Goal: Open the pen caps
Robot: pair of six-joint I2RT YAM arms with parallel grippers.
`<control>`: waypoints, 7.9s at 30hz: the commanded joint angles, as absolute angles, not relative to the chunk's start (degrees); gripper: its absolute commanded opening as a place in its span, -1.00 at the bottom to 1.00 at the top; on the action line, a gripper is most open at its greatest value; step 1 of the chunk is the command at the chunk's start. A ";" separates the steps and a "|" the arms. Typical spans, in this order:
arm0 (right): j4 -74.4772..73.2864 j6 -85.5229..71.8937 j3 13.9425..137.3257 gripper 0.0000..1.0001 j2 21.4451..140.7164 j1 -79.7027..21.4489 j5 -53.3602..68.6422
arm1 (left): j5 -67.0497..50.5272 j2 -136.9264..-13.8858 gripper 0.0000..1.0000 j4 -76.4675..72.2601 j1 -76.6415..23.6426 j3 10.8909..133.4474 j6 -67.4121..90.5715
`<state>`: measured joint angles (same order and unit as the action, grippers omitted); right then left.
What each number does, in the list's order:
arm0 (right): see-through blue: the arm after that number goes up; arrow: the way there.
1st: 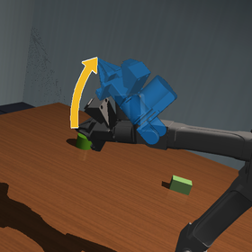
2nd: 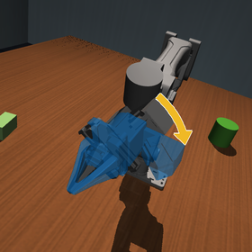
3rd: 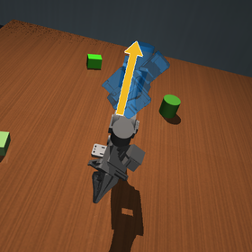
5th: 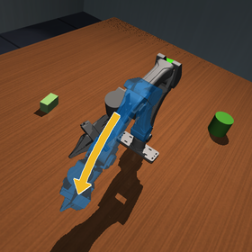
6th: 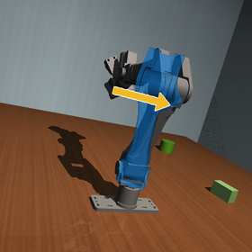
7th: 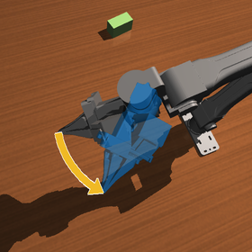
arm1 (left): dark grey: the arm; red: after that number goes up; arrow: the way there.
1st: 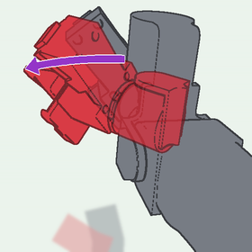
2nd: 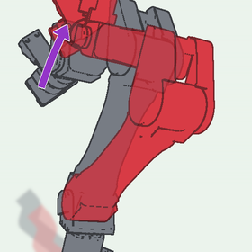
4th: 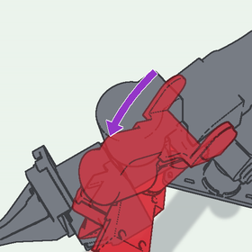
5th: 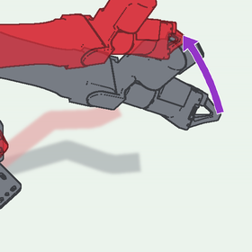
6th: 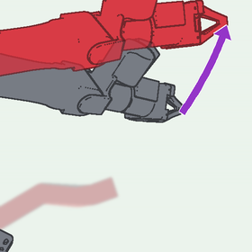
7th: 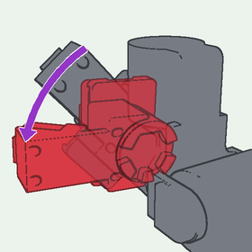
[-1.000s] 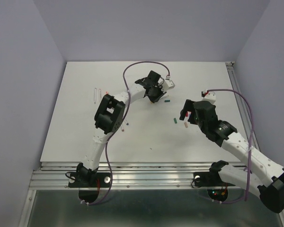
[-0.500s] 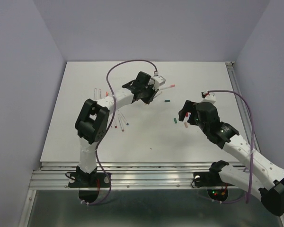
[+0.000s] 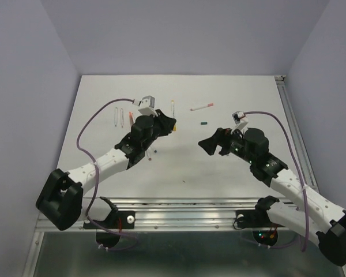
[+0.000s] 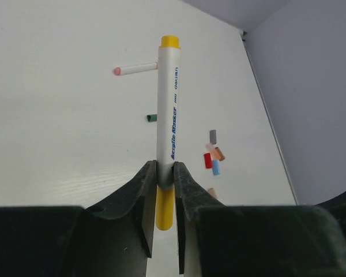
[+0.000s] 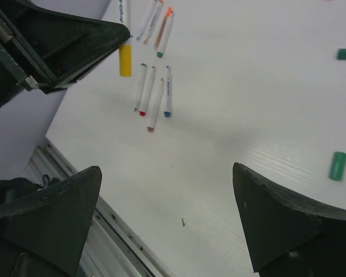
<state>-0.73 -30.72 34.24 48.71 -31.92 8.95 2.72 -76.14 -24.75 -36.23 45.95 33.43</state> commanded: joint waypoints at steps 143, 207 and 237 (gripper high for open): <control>-24.08 -31.38 47.55 1.00 67.85 -36.74 -23.29 | 23.29 -84.03 -0.50 1.58 -12.92 40.69 39.29; -12.04 -39.64 44.56 1.00 66.18 -17.23 -10.55 | -14.07 -154.33 0.66 12.73 -33.31 143.17 -19.07; -10.99 -39.99 41.04 1.00 61.35 -17.14 -11.60 | -18.63 -149.77 -1.00 26.81 -32.17 132.37 -17.14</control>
